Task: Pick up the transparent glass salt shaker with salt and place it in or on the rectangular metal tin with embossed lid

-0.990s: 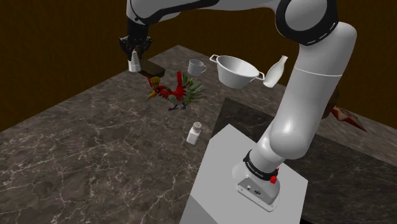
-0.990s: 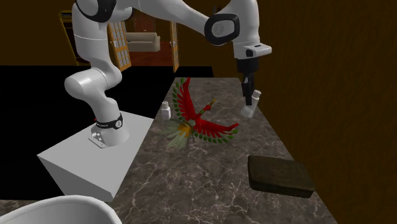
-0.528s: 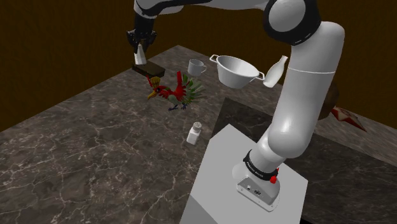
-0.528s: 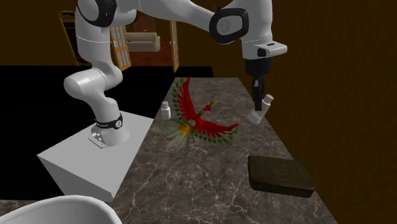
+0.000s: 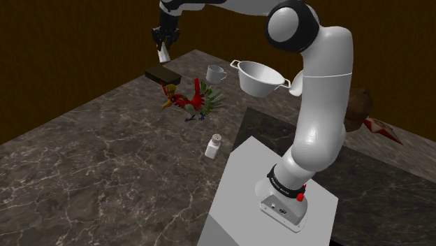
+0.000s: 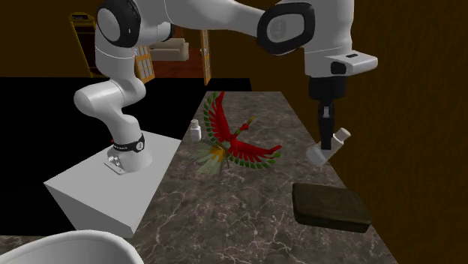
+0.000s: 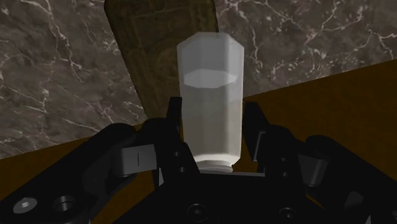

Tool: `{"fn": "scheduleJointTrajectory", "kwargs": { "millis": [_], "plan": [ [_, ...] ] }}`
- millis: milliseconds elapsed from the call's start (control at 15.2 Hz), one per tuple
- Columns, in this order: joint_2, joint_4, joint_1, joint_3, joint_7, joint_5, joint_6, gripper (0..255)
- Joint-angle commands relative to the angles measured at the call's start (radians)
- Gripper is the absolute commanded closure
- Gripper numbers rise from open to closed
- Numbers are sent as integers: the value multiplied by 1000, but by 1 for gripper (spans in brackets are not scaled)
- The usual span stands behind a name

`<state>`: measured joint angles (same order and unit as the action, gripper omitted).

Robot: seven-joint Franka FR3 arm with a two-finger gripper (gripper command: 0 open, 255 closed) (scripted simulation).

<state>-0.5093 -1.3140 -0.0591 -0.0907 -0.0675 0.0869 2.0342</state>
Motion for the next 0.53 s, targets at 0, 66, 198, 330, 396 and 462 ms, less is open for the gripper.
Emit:
{"fn": "scheduleJointTrajectory", "kwargs": {
  "millis": [0, 66, 198, 330, 396, 462],
  "plan": [
    [-60, 100, -22, 6, 36, -7, -39, 255],
    [-94, 158, -32, 9, 54, -10, -62, 255],
    [-138, 219, -45, 11, 73, -13, -78, 255],
    [-137, 190, -46, 11, 72, -13, -51, 255],
    [-136, 176, -47, 11, 71, -13, -37, 255],
    [-137, 163, -47, 12, 70, -12, -24, 255]
  ]
}}
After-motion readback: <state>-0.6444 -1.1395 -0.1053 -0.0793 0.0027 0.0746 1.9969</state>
